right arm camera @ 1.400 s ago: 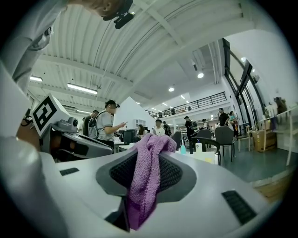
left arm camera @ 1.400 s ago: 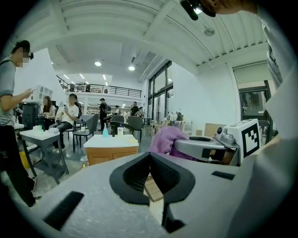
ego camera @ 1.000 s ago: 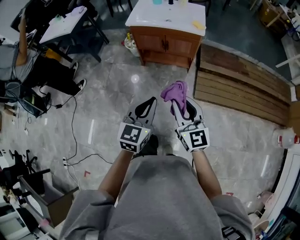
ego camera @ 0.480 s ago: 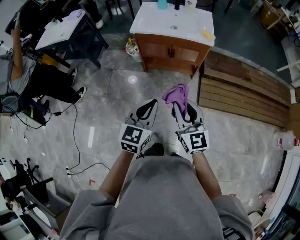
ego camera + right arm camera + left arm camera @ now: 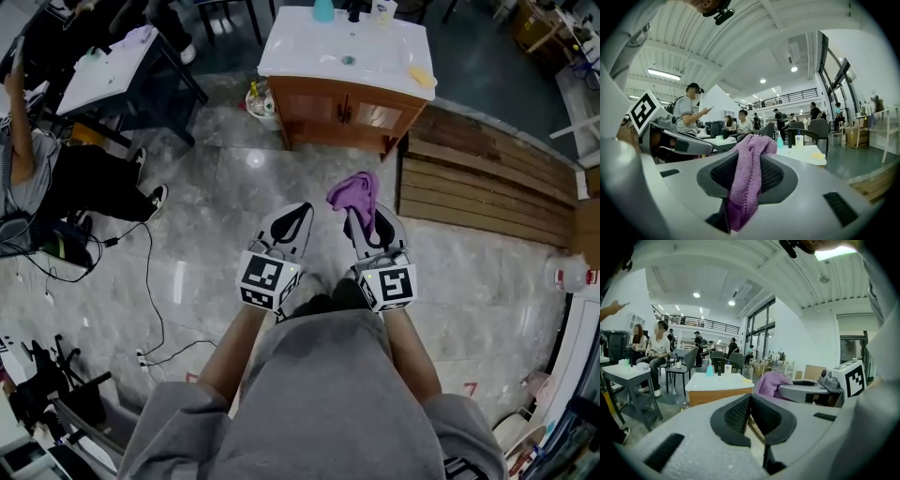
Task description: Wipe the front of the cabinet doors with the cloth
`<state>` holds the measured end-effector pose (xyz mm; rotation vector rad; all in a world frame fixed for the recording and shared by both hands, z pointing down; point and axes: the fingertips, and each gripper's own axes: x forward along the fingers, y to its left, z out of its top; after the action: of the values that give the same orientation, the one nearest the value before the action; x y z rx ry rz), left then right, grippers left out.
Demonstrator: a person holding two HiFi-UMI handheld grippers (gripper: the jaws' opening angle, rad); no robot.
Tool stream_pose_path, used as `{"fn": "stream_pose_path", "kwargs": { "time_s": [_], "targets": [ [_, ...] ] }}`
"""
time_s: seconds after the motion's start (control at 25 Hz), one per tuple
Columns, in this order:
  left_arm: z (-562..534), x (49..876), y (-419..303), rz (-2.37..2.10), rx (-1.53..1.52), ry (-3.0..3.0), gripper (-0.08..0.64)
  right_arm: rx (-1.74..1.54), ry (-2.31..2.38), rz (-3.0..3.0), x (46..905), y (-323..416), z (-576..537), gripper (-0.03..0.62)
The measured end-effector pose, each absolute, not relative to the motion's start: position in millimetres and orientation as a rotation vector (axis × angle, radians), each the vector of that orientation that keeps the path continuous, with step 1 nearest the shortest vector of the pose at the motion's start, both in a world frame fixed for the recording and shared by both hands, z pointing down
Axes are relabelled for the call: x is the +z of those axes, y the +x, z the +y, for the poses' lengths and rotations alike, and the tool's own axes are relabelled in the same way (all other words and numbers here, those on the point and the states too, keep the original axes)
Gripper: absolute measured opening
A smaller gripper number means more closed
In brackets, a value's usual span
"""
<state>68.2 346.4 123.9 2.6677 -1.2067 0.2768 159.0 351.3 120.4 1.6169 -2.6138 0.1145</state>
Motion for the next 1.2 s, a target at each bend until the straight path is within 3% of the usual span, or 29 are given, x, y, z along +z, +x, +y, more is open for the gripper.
{"fn": "stream_pose_path", "kwargs": {
  "time_s": [1.2],
  "targets": [
    [139, 196, 82, -1.258, 0.367, 2.45, 0.009, 0.356, 1.521, -2.562, 197, 192, 134, 0.101]
  ]
}}
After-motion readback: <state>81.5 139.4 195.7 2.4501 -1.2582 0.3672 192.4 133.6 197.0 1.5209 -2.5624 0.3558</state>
